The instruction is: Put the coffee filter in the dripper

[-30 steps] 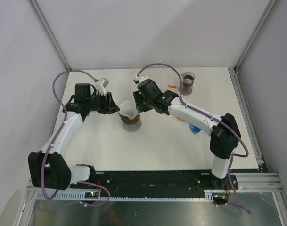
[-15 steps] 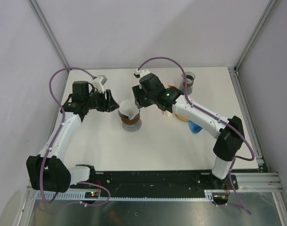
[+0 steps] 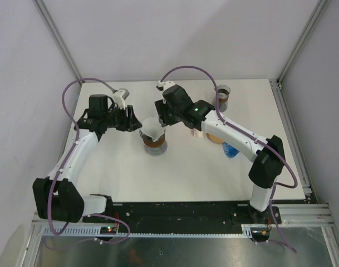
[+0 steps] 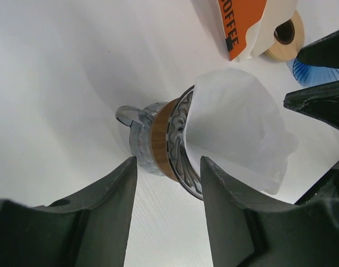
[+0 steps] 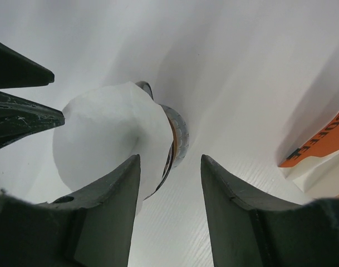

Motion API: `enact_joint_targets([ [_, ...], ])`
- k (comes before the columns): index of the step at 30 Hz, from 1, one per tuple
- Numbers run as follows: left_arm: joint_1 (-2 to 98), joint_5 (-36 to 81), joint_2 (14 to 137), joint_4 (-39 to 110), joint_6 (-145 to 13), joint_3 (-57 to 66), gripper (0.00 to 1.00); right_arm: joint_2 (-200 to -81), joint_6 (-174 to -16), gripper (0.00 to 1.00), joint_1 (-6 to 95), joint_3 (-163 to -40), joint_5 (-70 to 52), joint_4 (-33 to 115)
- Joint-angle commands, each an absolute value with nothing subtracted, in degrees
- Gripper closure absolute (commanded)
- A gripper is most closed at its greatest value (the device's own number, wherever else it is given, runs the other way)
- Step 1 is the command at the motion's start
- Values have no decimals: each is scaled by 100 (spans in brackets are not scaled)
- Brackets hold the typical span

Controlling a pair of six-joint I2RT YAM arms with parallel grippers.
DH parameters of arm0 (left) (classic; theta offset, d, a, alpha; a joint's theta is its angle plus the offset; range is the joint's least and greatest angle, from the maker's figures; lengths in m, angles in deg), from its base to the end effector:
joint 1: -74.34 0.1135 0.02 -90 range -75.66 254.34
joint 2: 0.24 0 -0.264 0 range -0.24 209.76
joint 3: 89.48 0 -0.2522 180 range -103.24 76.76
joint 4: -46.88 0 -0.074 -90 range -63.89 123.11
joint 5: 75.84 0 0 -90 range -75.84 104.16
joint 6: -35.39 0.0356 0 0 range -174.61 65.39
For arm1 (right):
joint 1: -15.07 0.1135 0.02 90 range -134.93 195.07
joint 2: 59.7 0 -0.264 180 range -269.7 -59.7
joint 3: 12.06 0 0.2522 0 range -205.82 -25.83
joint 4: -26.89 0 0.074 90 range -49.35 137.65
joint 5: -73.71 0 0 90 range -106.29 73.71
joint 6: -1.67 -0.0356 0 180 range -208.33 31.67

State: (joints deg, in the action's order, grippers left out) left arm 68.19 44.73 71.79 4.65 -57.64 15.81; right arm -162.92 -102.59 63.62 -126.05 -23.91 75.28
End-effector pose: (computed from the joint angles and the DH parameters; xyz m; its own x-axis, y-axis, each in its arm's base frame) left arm 0.2677 -0.0471 0.3098 -0.6577 0.0251 -0.7529 0.4480 0.8165 -0.3642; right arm 0.2781 0.3077 0.3509 -0.5575 -0.2624 -0.7876 -0.5531 0.8249 0.1167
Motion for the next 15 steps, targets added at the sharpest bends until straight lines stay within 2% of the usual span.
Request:
enact_joint_targets([
  [1,6724,4467,7376,491,-5570,1529,46,-16572,-10170,48,6354,-12834,-2445,7676],
  [15,6721,4023,7468,503,-5208,1833,49,-17001,-10150,48,6352,-12846,-2316,7569],
])
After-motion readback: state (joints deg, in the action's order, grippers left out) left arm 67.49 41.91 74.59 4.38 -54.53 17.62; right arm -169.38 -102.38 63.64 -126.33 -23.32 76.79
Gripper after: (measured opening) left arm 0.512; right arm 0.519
